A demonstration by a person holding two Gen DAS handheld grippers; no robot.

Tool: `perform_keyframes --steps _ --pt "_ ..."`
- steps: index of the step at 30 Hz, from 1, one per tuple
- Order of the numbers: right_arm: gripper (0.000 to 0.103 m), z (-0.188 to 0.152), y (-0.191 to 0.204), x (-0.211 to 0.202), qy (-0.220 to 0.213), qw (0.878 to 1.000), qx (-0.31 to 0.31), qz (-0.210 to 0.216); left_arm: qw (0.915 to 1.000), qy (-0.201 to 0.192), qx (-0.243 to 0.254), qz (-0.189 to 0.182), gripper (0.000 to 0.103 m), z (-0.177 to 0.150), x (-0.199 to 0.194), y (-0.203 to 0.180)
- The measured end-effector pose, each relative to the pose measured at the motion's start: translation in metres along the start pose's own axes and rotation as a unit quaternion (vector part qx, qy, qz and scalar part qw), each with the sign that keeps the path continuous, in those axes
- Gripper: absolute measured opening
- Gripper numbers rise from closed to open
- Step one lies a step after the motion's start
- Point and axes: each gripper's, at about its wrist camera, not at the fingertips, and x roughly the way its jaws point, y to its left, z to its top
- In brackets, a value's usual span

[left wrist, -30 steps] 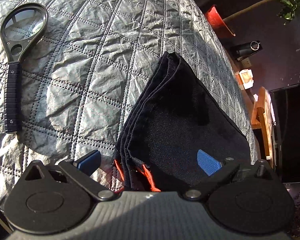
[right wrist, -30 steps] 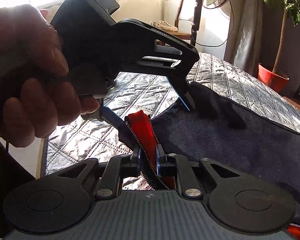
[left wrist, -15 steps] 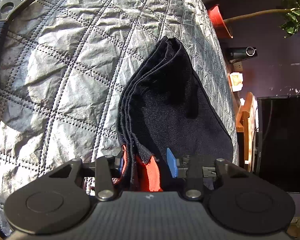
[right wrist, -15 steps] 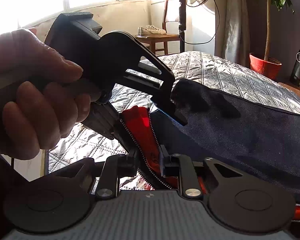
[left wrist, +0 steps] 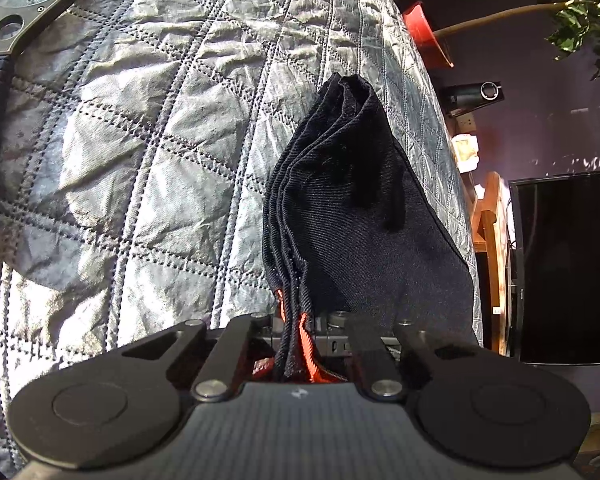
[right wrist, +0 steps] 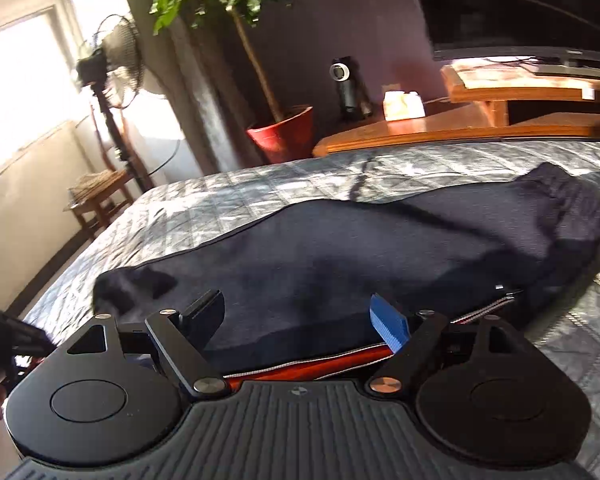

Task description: Fold clothes

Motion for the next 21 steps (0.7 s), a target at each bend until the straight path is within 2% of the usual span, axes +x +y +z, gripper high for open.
perform_keyframes --steps 2,4,5,9,11,13,15,16,17,18,21 --pt "0.085 0.019 -0.036 -0.001 -0.025 0.996 0.006 -0.085 0.9998 0.007 0.02 0.005 0.007 0.005 -0.004 0.001" --pt "0.086 0.033 -0.061 0.006 -0.023 0.994 -0.011 -0.103 0.9988 0.01 0.046 0.015 0.007 0.012 -0.01 0.002" --pt "0.086 0.039 -0.073 0.012 -0.016 0.994 -0.012 -0.104 0.9979 0.011 0.061 0.021 0.007 0.015 -0.013 0.002" --pt "0.086 0.047 -0.107 0.038 0.024 0.998 0.041 -0.038 0.9933 0.018 0.107 0.041 0.007 0.035 -0.024 0.002" --pt "0.087 0.044 -0.108 0.051 0.046 0.998 0.022 -0.031 0.9911 0.026 0.123 0.044 0.007 0.043 -0.027 0.003" --pt "0.087 0.035 -0.104 0.062 0.086 0.996 0.008 -0.033 0.9853 0.02 0.157 0.063 0.007 0.045 -0.03 -0.004" --pt "0.087 0.023 -0.098 0.067 0.102 0.994 -0.021 -0.035 0.9805 0.013 0.181 0.076 0.007 0.047 -0.031 -0.009" --pt "0.069 0.018 -0.096 0.068 0.106 0.993 -0.031 -0.031 0.9785 0.01 0.19 0.081 0.007 0.048 -0.031 -0.011" --pt "0.058 0.015 -0.096 0.065 0.103 0.994 -0.028 -0.015 0.9776 0.007 0.193 0.083 0.007 0.05 -0.031 -0.012" --pt "0.04 0.013 -0.097 0.062 0.106 0.994 -0.012 0.0 0.9779 0.005 0.191 0.084 0.007 0.051 -0.032 -0.011" --pt "0.039 0.004 -0.097 0.042 0.114 0.993 0.021 0.025 0.9776 -0.004 0.19 0.091 0.007 0.053 -0.037 -0.008"
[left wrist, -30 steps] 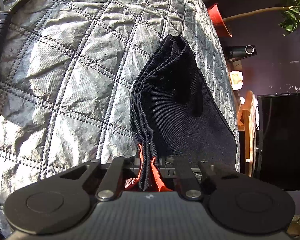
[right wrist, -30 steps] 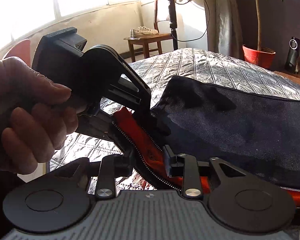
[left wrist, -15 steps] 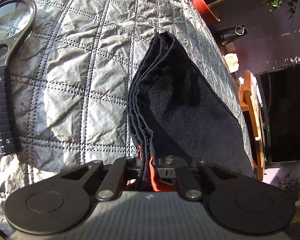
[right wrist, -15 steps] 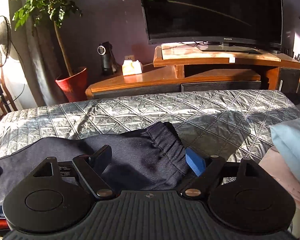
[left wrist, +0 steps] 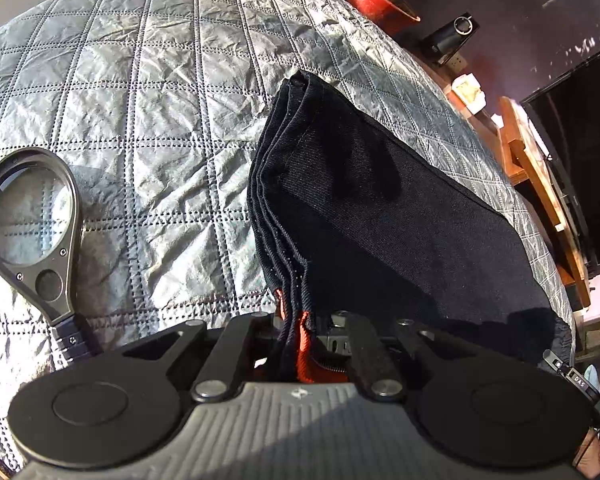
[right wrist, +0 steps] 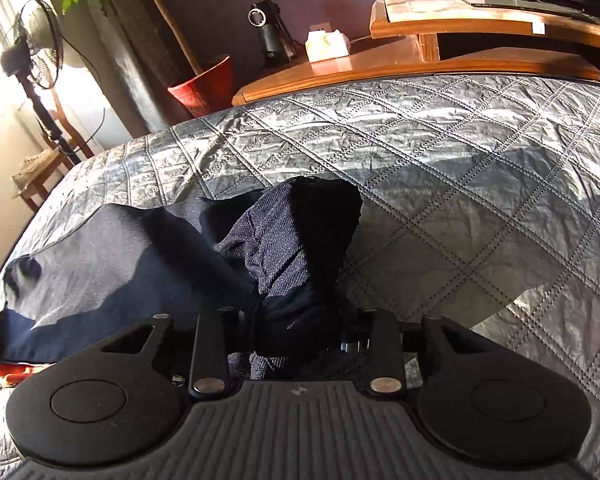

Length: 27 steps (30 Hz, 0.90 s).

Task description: Fold clothes

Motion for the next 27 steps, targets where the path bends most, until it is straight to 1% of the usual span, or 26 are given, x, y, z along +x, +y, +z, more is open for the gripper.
perform_keyframes --steps 4,7,9,11,12,13,14,15,16,17,18,19,20,21,22,24,25,27 --pt "0.039 -0.028 -0.002 -0.037 0.006 0.999 0.047 0.025 1.0 0.005 -0.001 0.005 0.007 -0.001 -0.009 0.011" --pt "0.039 -0.055 0.009 -0.067 0.027 0.998 0.047 0.027 0.9998 0.014 0.011 0.01 0.008 -0.003 -0.014 0.016" --pt "0.041 -0.072 0.014 -0.081 0.045 0.998 0.047 0.019 0.9997 0.018 0.014 0.013 0.011 -0.002 -0.016 0.019" --pt "0.05 -0.082 0.018 -0.089 0.067 0.997 0.025 -0.01 0.9987 0.014 0.037 0.033 0.015 -0.001 -0.021 0.015" --pt "0.054 -0.086 0.021 -0.096 0.067 0.997 0.001 -0.033 0.9975 0.011 0.053 0.046 0.02 0.0 -0.024 0.012" --pt "0.056 -0.088 0.023 -0.107 0.054 0.997 -0.019 -0.051 0.9955 0.004 0.07 0.064 0.03 0.001 -0.03 0.008" --pt "0.058 -0.087 0.022 -0.118 0.036 0.997 -0.019 -0.058 0.9926 -0.01 0.087 0.084 0.034 0.002 -0.038 0.004" --pt "0.061 -0.085 0.021 -0.13 0.014 0.998 -0.016 -0.065 0.9904 -0.024 0.096 0.096 0.035 0.004 -0.047 0.001" --pt "0.06 -0.082 0.024 -0.14 -0.01 0.996 -0.027 -0.082 0.9889 -0.038 0.1 0.103 0.039 0.006 -0.056 -0.001" --pt "0.06 -0.079 0.031 -0.146 -0.026 0.993 -0.055 -0.099 0.9871 -0.051 0.103 0.111 0.041 0.008 -0.064 -0.003" --pt "0.057 -0.076 0.04 -0.147 -0.031 0.99 -0.089 -0.105 0.9852 -0.065 0.107 0.117 0.047 0.01 -0.072 -0.008" --pt "0.046 -0.074 0.052 -0.145 -0.031 0.986 -0.126 -0.101 0.9832 -0.081 0.111 0.12 0.051 0.012 -0.078 -0.016" --pt "0.037 -0.072 0.064 -0.139 -0.027 0.983 -0.157 -0.092 0.981 -0.096 0.116 0.123 0.053 0.013 -0.084 -0.024" --pt "0.017 -0.07 0.078 -0.129 -0.023 0.979 -0.186 -0.079 0.9794 -0.103 0.127 0.119 0.054 0.011 -0.084 -0.038" --pt "0.007 -0.069 0.091 -0.118 -0.019 0.975 -0.212 -0.067 0.9784 -0.101 0.145 0.107 0.055 0.007 -0.077 -0.056" --pt "0.005 -0.065 0.116 -0.087 -0.015 0.968 -0.248 -0.043 0.9752 -0.092 0.184 0.082 0.057 -0.006 -0.06 -0.094" --pt "0.005 -0.064 0.129 -0.068 -0.01 0.966 -0.256 -0.028 0.9727 -0.082 0.206 0.068 0.057 -0.018 -0.046 -0.114" --pt "0.005 -0.059 0.142 -0.041 -0.005 0.964 -0.266 -0.015 0.9658 -0.061 0.248 0.043 0.057 -0.043 -0.016 -0.152"
